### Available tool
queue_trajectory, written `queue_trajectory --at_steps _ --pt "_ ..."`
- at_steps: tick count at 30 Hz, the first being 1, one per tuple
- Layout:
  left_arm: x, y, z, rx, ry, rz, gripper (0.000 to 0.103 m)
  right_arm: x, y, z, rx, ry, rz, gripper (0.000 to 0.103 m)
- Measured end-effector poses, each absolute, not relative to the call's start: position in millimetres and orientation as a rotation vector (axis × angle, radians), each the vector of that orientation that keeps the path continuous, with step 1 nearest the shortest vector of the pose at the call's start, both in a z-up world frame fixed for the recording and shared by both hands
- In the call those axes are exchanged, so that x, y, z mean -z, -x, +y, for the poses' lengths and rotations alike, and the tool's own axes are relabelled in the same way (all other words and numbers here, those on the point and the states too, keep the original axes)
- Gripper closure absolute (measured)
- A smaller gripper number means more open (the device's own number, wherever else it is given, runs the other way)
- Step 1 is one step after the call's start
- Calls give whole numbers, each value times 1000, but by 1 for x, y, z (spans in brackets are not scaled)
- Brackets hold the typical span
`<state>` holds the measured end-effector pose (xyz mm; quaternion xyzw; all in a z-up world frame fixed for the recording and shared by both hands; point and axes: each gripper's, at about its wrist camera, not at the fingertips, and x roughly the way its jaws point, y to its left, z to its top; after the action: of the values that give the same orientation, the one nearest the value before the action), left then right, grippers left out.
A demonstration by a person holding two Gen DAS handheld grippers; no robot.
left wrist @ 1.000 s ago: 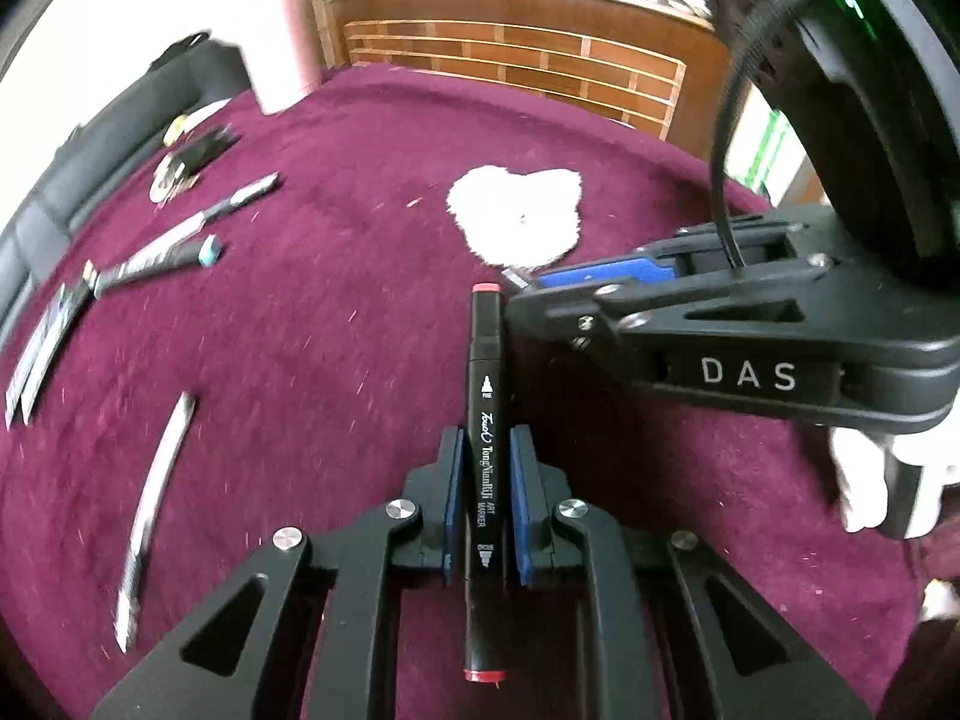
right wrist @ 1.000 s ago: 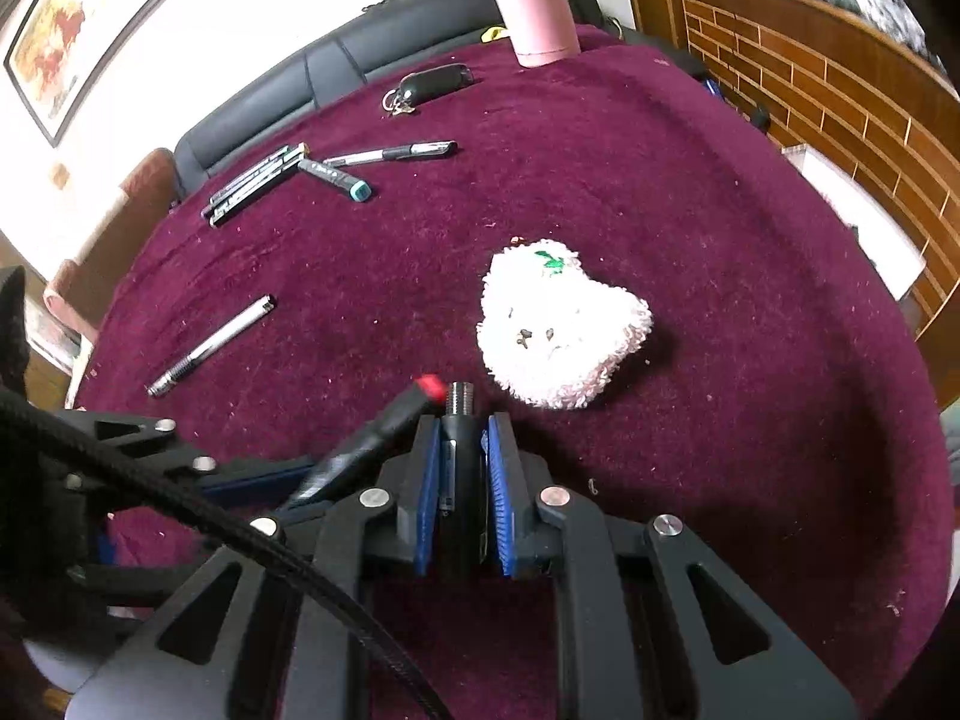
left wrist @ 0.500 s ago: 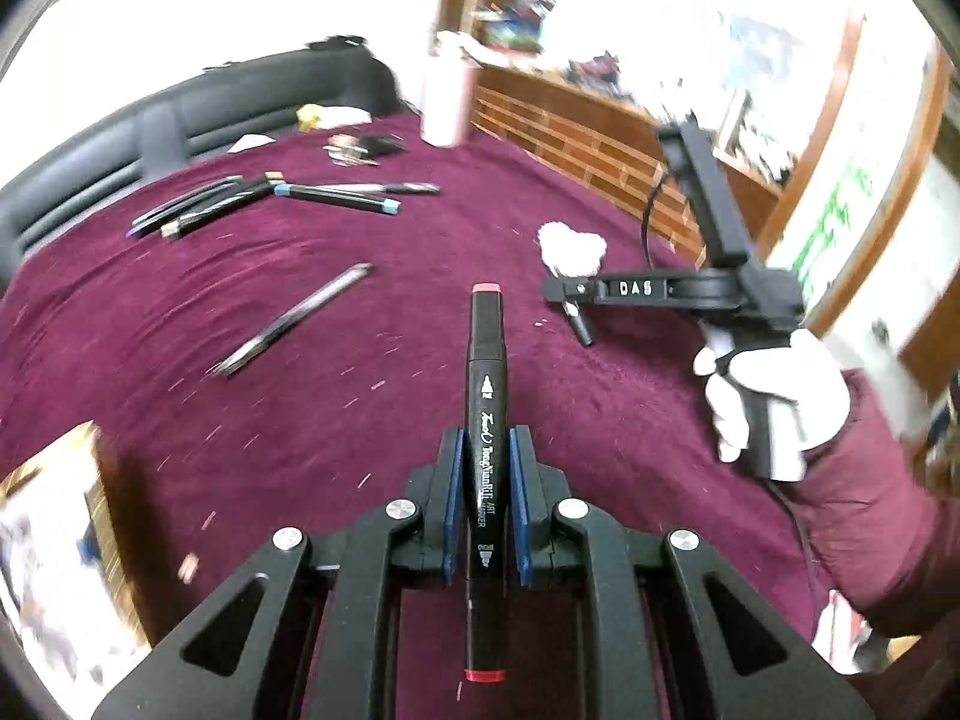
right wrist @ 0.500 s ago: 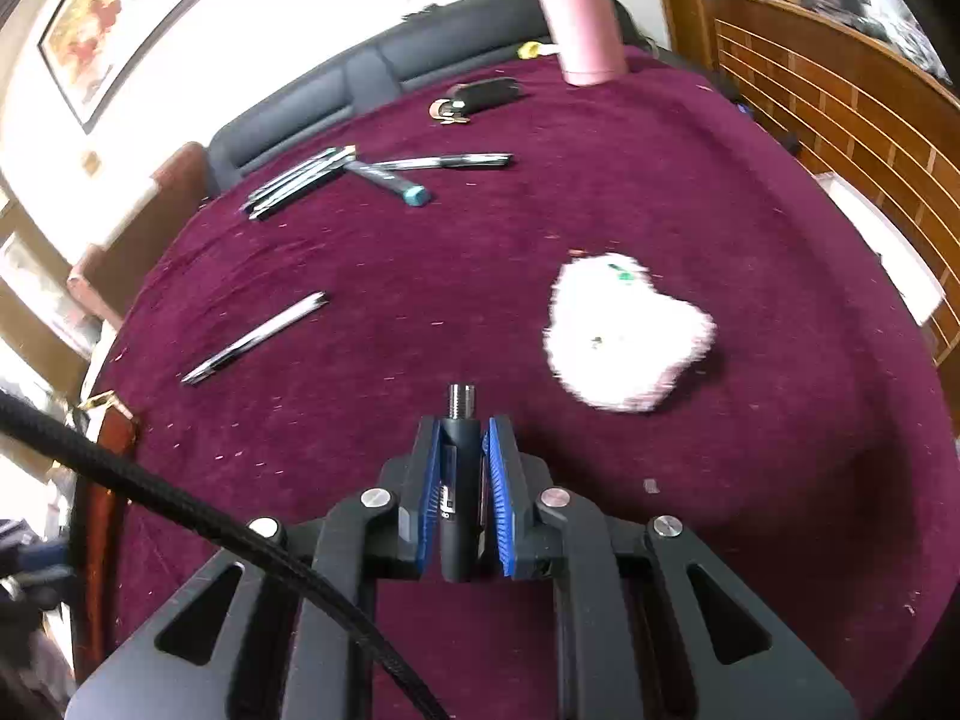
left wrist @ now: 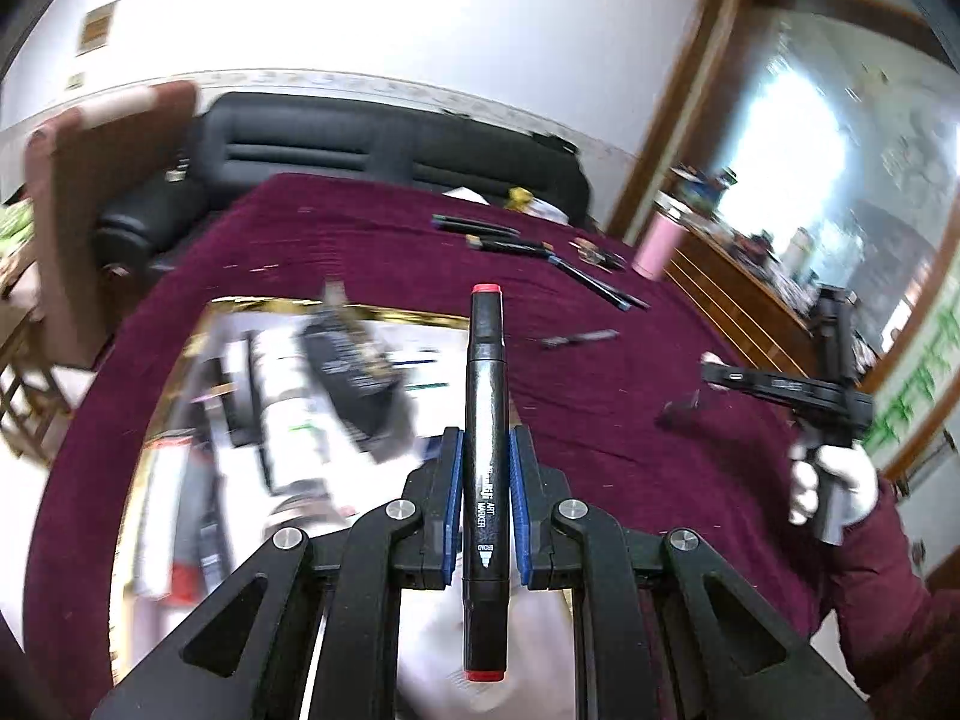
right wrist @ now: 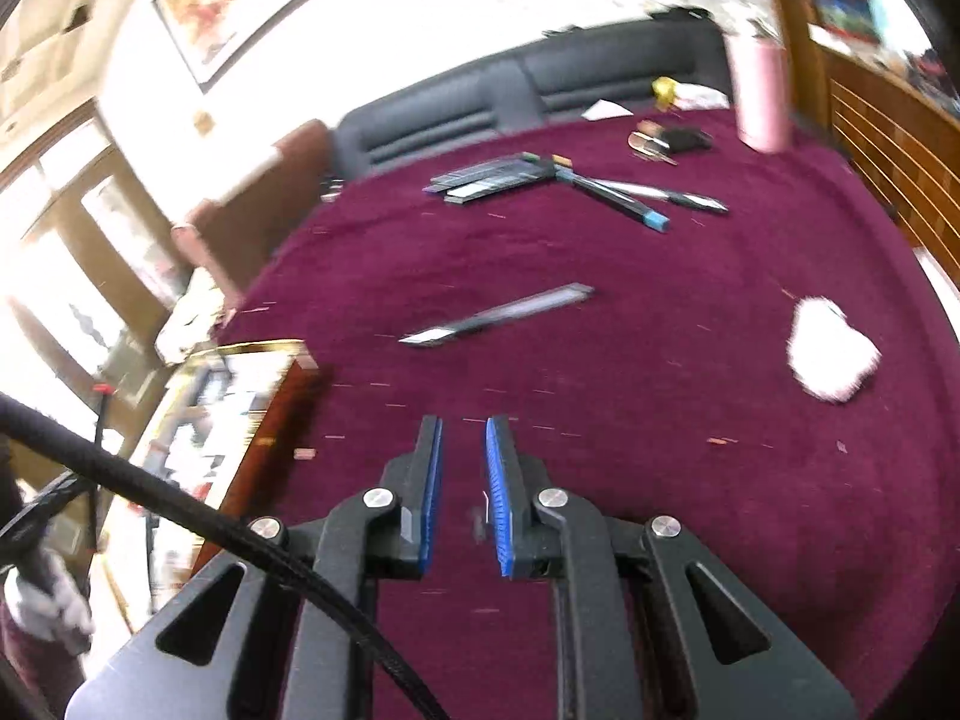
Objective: Organize objects
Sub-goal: 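Carry the red-capped marker over the tray with the left gripper while the right gripper carries the pen, then lower the red-capped marker into the tray and open the left gripper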
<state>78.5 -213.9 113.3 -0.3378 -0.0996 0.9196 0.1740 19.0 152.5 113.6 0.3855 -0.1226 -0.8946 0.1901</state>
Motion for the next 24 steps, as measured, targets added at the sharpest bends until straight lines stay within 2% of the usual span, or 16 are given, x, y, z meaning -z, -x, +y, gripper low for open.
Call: queue_trajectory --at_steps 8,10,14,18,21,24 --pt "-90 -93 -251 -2618 937 -396 91 -137 -30 87 2485 -1068 -180 88" --pt "-89 -96 -251 -2603 914 -407 91 -119 -19 89 2465 -1211 -124 83" --pt "-92 -106 -247 -2594 870 -363 91 -76 -20 106 2475 -1439 -108 83" --pt "-92 -106 -237 -2561 844 -350 91 -52 -26 112 2474 -1478 -154 83" --pt "-90 -103 -234 -2548 851 -360 91 -41 -30 99 2551 -1483 0 82" --pt "-90 -106 -239 -2556 843 -385 91 -44 -33 95 2573 -1480 60 91"
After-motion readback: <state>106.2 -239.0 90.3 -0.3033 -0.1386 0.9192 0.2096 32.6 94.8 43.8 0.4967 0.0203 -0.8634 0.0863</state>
